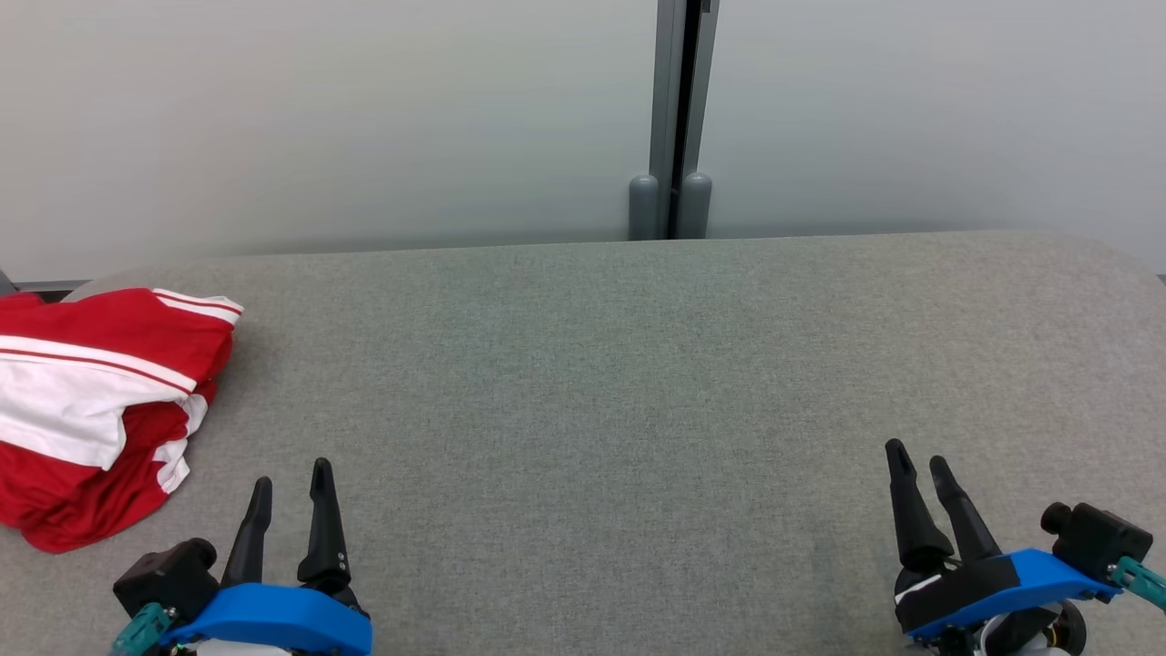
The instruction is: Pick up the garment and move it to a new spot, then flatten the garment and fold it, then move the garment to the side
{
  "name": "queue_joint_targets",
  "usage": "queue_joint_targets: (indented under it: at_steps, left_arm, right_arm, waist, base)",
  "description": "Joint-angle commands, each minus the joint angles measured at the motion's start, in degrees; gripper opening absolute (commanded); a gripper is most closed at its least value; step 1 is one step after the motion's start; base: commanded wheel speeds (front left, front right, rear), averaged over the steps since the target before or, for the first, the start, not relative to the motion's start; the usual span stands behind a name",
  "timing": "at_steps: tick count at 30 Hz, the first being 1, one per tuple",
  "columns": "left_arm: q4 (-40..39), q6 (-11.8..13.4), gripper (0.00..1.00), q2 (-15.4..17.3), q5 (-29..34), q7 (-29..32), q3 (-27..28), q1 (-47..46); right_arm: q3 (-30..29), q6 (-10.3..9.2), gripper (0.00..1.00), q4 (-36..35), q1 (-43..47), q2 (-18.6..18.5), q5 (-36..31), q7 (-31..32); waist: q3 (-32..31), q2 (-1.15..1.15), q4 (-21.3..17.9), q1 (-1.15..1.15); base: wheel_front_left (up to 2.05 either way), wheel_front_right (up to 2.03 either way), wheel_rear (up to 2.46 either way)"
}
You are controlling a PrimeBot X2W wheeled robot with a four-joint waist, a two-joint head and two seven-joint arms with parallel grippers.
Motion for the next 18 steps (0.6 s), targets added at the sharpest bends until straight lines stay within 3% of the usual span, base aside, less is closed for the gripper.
queue_joint_targets:
  at_steps: [1,18]
  left_arm:
    - [-0.3,0.3,1.0,0.4,1.3,-0.4,-0.4,-0.3]
    - [1.0,1.2,1.0,1.2,10.2,-2.9,-2.6,0.0]
  right_arm:
    - [0.1,0.16,1.0,-0.4,-0.9,-0.4,-1.3,-0.5]
    - [1.3,0.17,1.0,-0.1,-0.7,-0.5,-9.8,-1.8]
  waist:
    - [0.0,0.0,0.0,0.0]
    - [0.0,0.0,-0.2,0.0]
  base:
    - [0.0,0.0,0.0]
    - [0.0,0.0,0.0]
